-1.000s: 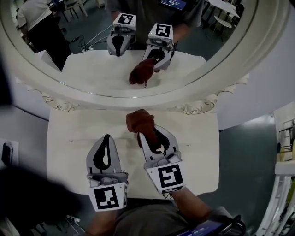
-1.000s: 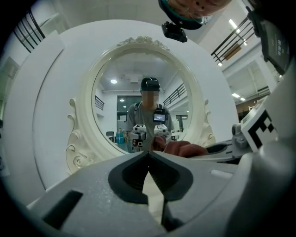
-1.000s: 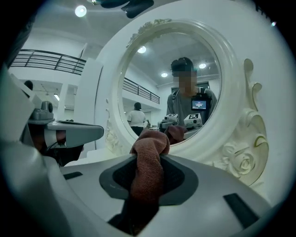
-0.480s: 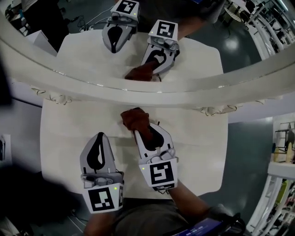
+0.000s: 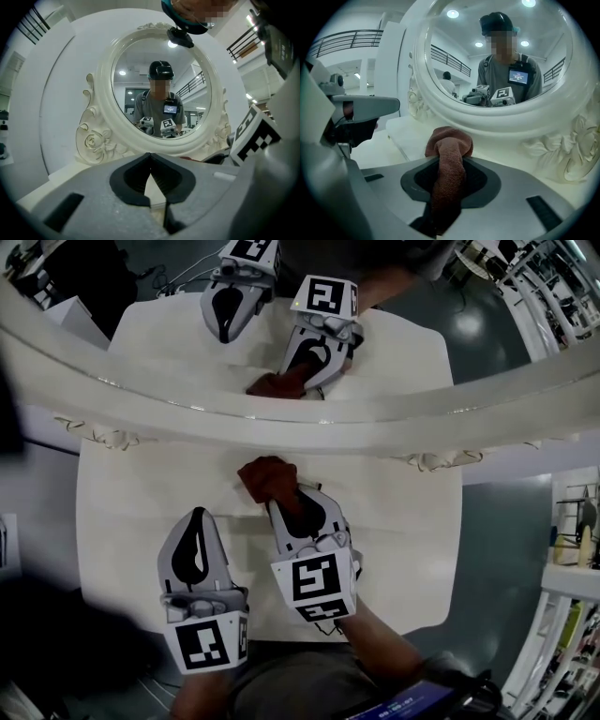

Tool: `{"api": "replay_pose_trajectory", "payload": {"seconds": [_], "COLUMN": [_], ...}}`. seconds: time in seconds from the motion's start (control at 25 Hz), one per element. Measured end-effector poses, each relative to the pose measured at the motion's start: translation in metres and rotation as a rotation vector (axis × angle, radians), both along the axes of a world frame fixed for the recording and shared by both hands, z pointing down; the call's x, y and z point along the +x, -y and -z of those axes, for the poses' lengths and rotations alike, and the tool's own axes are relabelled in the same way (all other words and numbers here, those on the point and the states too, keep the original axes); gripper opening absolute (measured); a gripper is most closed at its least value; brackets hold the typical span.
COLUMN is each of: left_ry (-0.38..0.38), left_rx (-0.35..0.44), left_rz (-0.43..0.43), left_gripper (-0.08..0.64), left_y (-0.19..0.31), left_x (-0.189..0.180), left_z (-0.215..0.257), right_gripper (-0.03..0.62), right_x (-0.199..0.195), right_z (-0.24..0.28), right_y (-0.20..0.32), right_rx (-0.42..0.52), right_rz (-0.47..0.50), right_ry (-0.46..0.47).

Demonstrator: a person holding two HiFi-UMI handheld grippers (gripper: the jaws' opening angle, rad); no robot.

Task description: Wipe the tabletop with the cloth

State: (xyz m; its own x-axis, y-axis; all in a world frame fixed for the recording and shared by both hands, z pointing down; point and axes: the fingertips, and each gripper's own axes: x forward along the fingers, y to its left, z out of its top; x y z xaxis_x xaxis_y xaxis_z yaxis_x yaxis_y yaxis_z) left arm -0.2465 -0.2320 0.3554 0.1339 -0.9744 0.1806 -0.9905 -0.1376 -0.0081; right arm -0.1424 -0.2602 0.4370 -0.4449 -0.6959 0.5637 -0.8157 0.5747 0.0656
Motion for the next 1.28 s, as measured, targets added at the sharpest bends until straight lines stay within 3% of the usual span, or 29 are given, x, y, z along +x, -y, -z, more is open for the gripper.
{"api": "replay_pose_trajectory", "payload": {"seconds": [0.16, 0.6, 1.28], "left_ry": [-0.001, 0.013, 0.009], "left_rx": [0.008, 0.000, 0.013], "left_rz": [0.001, -0.049, -0.156], "left_gripper": [0.010, 0.010, 0.011], "left_y": [0.000, -0.014, 0.013], "left_x": [0.002, 0.081, 0.090], "left_z": [-0.014, 0.008, -0.008], "right_gripper": [0.103, 0.103, 0.101], "right_x": [0.008, 0.094, 0.121], "right_z": [-0.017, 0.001, -0.022], "right_y": [-0.001, -0.020, -0.001], "right_rx": [-0.021, -0.052, -0.055], "right_rz": [-0.008, -0.067, -0.194], "right_ry": [0.001, 0.007, -0.026]}}
